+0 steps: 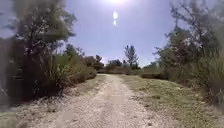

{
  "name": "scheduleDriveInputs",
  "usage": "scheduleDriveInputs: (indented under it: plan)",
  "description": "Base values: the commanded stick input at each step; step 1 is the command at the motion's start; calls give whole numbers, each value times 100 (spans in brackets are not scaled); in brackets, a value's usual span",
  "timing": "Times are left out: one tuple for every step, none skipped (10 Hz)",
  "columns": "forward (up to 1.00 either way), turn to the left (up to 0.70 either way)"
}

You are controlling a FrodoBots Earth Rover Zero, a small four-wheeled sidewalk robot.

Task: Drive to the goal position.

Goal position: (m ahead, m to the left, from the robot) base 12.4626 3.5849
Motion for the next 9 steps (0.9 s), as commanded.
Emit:
scheduleDriveInputs:
  plan:
    - [70,0]
    - [70,0]
    - [70,0]
    - [70,0]
    - [70,0]
    - [70,0]
    - [70,0]
    - [70,0]
    - [70,0]
